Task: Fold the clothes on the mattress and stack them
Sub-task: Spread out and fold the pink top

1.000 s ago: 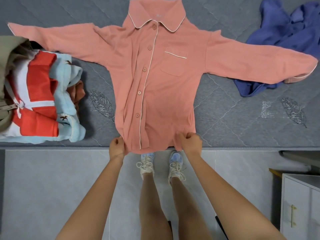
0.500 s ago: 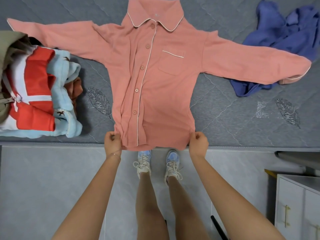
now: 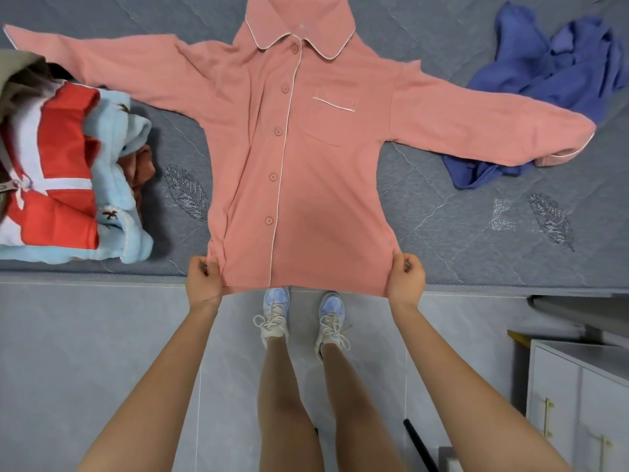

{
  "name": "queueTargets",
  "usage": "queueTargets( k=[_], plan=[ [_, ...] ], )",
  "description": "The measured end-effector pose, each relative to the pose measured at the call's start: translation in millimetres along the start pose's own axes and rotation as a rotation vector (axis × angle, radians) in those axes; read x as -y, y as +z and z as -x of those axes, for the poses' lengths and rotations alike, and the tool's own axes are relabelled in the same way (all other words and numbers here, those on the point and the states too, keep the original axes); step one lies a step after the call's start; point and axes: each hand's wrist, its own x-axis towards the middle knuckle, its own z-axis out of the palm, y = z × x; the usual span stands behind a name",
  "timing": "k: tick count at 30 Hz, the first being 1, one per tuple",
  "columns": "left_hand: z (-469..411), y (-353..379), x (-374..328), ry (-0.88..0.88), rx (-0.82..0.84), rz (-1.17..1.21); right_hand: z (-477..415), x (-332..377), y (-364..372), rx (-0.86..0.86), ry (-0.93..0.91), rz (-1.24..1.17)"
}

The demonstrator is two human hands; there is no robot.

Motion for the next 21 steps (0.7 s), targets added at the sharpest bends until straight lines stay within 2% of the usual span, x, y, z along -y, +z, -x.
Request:
queueTargets(
  k=[3, 12, 15, 17, 21],
  plan=[
    [1.9, 4.3, -4.2, 0.014, 0.014, -0.029, 0.4, 0.5, -1.0, -0.014, 0.014, -0.010],
    [-0.1, 10.7, -5.0, -0.035, 0.051, -0.087, -27.3, 5.1, -21.5, -0.199, 0.076, 0.036],
    [3.0, 11.9, -10.2, -0.045, 0.050, -0.078, -28.9, 8.1, -15.6, -0.129, 0.058, 0.116],
    [6.0, 13.1, -13.5, 0.026, 0.019, -0.105, -26.2, 12.9, -9.8, -0.044, 0.019, 0.142],
    [10.7, 15.5, -37.0, 0.198, 0.023, -0.333, -19.5, 29.2, 0.7, 0.068, -0.157, 0.259]
  ],
)
